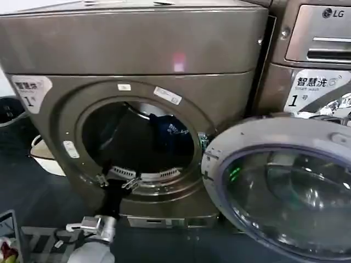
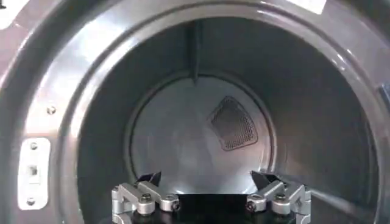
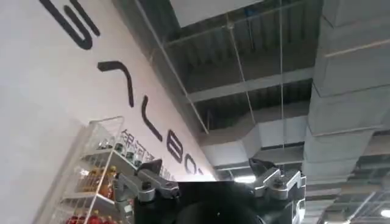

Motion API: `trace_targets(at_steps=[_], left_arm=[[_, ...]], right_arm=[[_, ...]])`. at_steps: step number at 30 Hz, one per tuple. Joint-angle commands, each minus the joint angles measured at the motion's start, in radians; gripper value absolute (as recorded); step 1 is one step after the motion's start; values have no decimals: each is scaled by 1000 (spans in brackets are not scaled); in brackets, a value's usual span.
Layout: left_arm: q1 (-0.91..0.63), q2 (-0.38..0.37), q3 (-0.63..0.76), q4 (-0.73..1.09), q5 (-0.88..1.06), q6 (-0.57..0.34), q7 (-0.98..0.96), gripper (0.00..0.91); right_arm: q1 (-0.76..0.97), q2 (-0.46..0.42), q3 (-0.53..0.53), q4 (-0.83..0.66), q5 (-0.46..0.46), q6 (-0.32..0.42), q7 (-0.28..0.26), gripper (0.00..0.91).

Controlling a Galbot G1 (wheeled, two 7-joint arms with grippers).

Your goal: Grasp the clothes from the dryer.

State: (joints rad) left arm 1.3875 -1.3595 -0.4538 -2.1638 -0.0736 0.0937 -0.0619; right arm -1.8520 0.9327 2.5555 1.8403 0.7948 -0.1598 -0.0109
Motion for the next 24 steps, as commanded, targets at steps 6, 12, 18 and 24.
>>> trace_targets(at_steps=[6, 12, 18, 24], left_arm=[[-2, -2, -3, 3, 0, -1, -1, 907], [-4, -3, -1, 7, 0, -1, 0, 907], [-9, -2, -2, 9, -1, 0, -1, 907], [-9, -4, -1, 11, 0, 0, 0, 907]], right_arm=[[1, 2, 0, -1, -1, 1, -2, 907], [6, 5, -5, 3, -2, 2, -6, 907], [8, 5, -5, -1, -4, 5, -8, 907], [9, 5, -6, -1, -4, 6, -10, 907]])
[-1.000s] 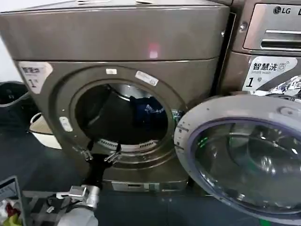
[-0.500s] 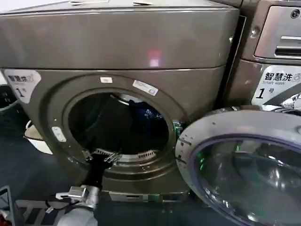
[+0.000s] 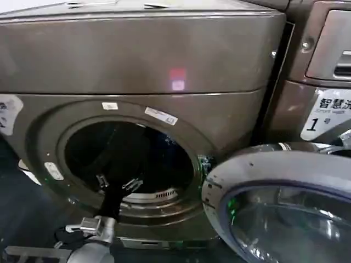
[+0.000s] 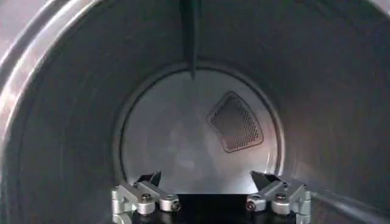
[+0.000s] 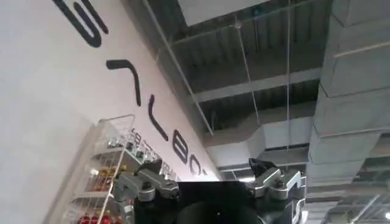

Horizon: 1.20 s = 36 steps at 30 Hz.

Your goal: Grasp the clothes from the dryer.

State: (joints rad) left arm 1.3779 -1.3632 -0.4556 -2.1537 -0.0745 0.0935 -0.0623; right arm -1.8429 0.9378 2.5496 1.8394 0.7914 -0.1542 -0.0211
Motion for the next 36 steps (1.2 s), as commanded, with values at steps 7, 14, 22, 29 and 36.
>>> trace_targets(at_steps=[7, 14, 22, 29, 36], left_arm=[[1, 0, -1, 0, 0, 0, 0, 907], [2, 0, 2, -1, 0, 0, 0, 907], [3, 5, -1, -3, -2, -2, 0, 907], [-72, 6, 2, 67, -31, 1, 0, 907], [-245, 8, 22, 227, -56, 5, -1, 907]], right_arm=[[2, -1, -1, 0, -1, 2, -2, 907], [0, 2, 1, 1, 0, 4, -3, 907], [-6, 8, 1, 15, 5, 3, 3, 907], [-22, 7, 17, 21, 1, -17, 13, 907], [-45, -2, 53, 35, -19, -47, 32, 907]])
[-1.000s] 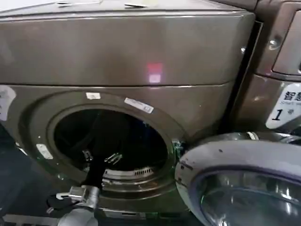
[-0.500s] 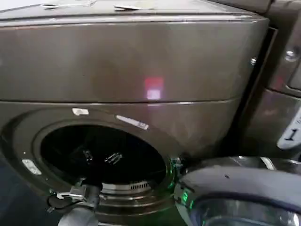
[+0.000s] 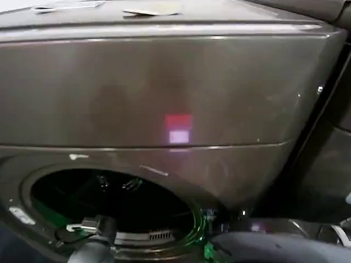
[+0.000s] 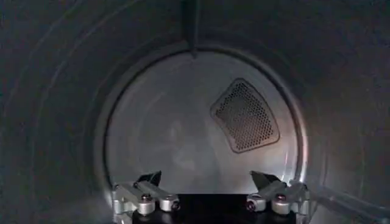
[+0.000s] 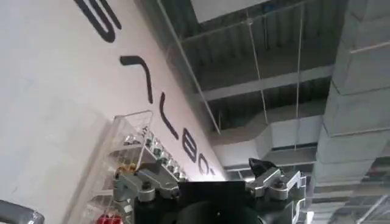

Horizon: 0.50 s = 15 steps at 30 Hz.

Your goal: Grasp the clothes from the dryer.

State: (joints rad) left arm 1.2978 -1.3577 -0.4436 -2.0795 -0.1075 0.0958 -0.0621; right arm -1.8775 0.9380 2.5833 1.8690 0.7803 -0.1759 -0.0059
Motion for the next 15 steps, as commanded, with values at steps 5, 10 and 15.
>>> trace_targets(at_steps=[5, 10, 15], left_arm=[[-330, 1, 47, 315, -43, 4, -14, 907], [-498, -7, 77, 459, -69, 2, -21, 907], [-611, -20, 99, 590, -77, -12, -11, 907]], right_arm=[[-26, -4, 37, 7, -8, -35, 54, 907], [-30, -6, 54, -19, -8, -29, 42, 907], [-28, -4, 56, -26, -9, -30, 43, 907]])
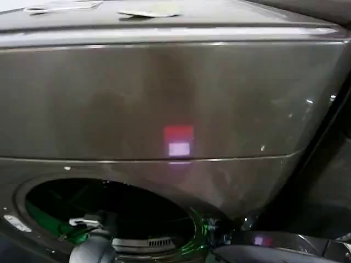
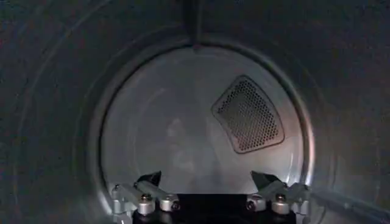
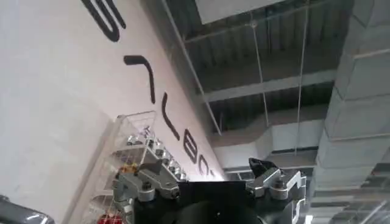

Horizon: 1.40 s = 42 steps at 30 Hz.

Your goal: Grasp the clothes from the dryer.

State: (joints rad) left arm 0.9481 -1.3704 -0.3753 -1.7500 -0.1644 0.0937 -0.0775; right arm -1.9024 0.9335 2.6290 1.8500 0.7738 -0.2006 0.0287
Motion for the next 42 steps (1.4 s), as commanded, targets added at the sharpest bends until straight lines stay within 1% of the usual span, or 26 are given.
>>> trace_targets(at_steps=[1, 7, 12, 15, 17, 19, 23, 25, 28, 30, 32, 33, 35, 37, 39, 42], left_arm=[[-280, -13, 33, 295, -13, -18, 8, 907], [-369, -23, 57, 411, 0, -10, 54, 907], [-475, -52, 62, 575, 53, -15, 86, 907], [-523, -60, 86, 635, 61, 1, 114, 907], [-560, -60, 105, 673, 59, 50, 155, 907], [-594, -53, 126, 724, 88, 59, 214, 907], [-664, -20, 196, 835, 103, 23, 405, 907], [-704, -19, 220, 892, 138, -2, 445, 907], [-744, -8, 270, 936, 140, -6, 536, 907], [-769, 4, 360, 964, 163, -16, 600, 907], [-795, 15, 435, 1033, 190, -53, 644, 907], [-806, 21, 479, 1075, 208, -100, 680, 907], [-828, 40, 541, 1128, 227, -159, 746, 907], [-859, 45, 571, 1172, 257, -188, 791, 907], [-896, 46, 628, 1209, 296, -175, 828, 907], [-941, 36, 686, 1253, 404, -168, 855, 907]], right_arm=[[-2, 1, 9, -7, -2, -5, 6, 907], [-1, 0, 5, -11, -4, -5, 3, 907], [9, 4, -4, -6, -5, -5, 0, 907], [11, 6, -6, -6, -6, -6, -1, 907], [12, 8, -7, -4, -6, -7, -2, 907], [12, 9, -8, -3, -6, -7, -2, 907], [7, 10, -5, -2, -6, -7, -4, 907], [8, 11, -6, 3, -5, -8, -4, 907], [7, 19, -9, 14, -3, -8, -7, 907], [7, 24, -9, 18, -2, -9, -7, 907], [4, 27, -7, 20, -1, -9, -7, 907], [1, 28, -4, 19, -1, -9, -7, 907], [-7, 30, 4, 15, -1, -9, -10, 907], [-11, 30, 8, 13, -1, -9, -10, 907], [-12, 33, 9, 18, -1, -10, -11, 907], [-10, 38, 6, 28, -1, -10, -12, 907]])
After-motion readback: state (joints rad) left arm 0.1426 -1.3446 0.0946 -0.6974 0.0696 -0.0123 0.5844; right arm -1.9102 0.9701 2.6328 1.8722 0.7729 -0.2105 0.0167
